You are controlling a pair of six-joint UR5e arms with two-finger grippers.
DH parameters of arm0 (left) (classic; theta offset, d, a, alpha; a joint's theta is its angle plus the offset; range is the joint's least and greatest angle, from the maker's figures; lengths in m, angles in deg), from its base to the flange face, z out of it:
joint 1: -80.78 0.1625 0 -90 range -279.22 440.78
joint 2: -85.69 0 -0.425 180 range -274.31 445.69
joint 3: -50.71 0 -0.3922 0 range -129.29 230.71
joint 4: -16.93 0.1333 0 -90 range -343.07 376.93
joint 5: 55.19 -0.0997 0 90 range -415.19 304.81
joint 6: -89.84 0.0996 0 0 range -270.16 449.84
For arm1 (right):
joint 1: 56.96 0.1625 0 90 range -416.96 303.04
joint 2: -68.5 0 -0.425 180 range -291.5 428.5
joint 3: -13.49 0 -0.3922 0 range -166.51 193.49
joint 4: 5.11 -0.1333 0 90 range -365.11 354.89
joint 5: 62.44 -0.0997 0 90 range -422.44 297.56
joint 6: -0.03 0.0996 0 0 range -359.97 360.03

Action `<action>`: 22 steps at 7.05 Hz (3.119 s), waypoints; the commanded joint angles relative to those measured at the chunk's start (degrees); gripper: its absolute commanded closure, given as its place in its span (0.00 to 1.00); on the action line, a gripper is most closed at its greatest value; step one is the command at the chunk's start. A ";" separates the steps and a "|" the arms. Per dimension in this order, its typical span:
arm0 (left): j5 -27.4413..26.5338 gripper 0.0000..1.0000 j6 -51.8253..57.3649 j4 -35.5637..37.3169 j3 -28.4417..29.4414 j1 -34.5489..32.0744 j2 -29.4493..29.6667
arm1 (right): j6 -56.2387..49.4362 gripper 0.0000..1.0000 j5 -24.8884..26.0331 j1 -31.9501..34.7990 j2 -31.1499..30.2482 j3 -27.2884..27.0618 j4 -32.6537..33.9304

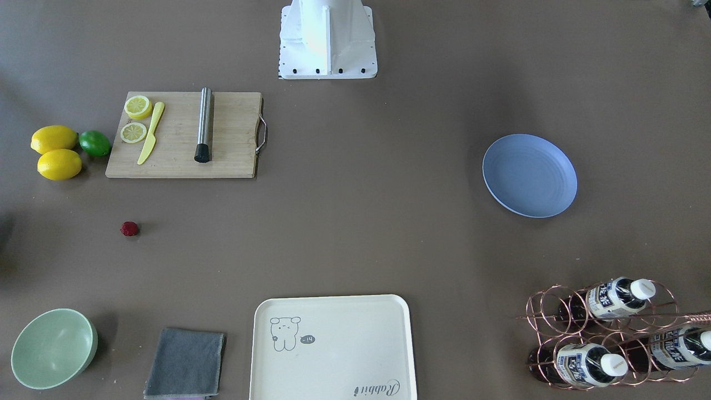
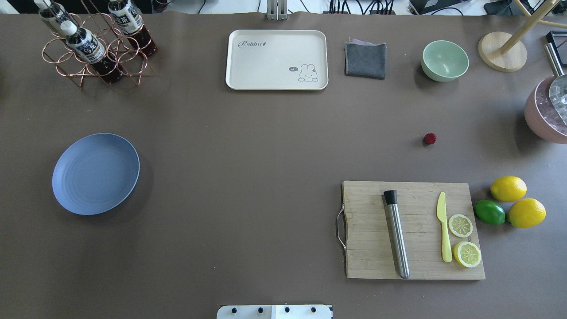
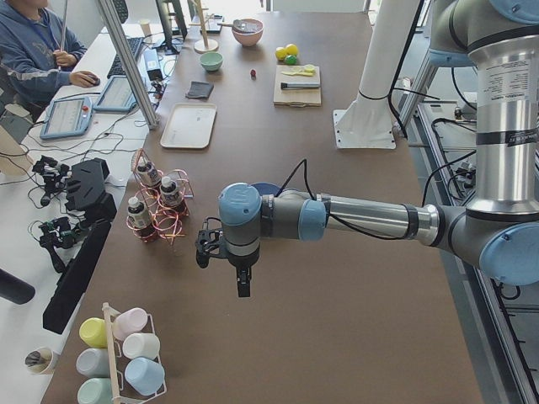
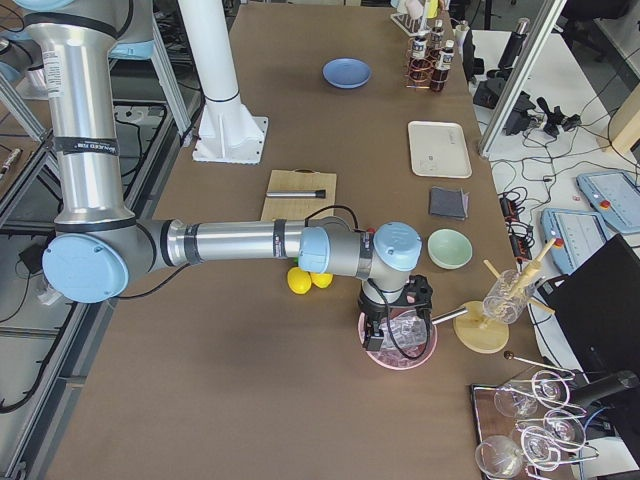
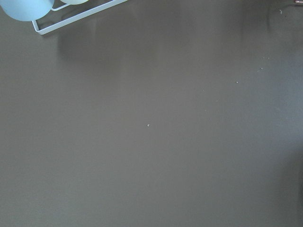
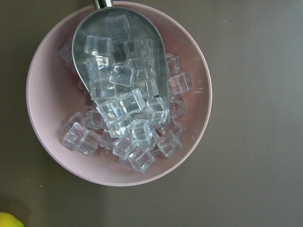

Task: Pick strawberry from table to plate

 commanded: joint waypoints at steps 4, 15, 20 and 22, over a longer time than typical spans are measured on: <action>0.00 0.00 0.09 0.09 -1.12 0.00 0.00 | 0.04 0.00 -0.09 -0.05 -0.09 0.49 -1.76; 10.76 0.00 0.09 -15.09 1.60 1.05 2.28 | 0.04 0.00 -2.80 -0.05 0.53 -1.34 -1.85; 1.99 0.01 -18.82 -40.73 5.99 19.90 1.59 | 12.21 0.00 -1.60 -8.29 0.70 -11.36 -4.37; -2.98 0.01 -26.96 -46.38 7.65 28.62 1.41 | 23.10 0.00 -0.54 -13.47 -0.08 -11.37 -12.35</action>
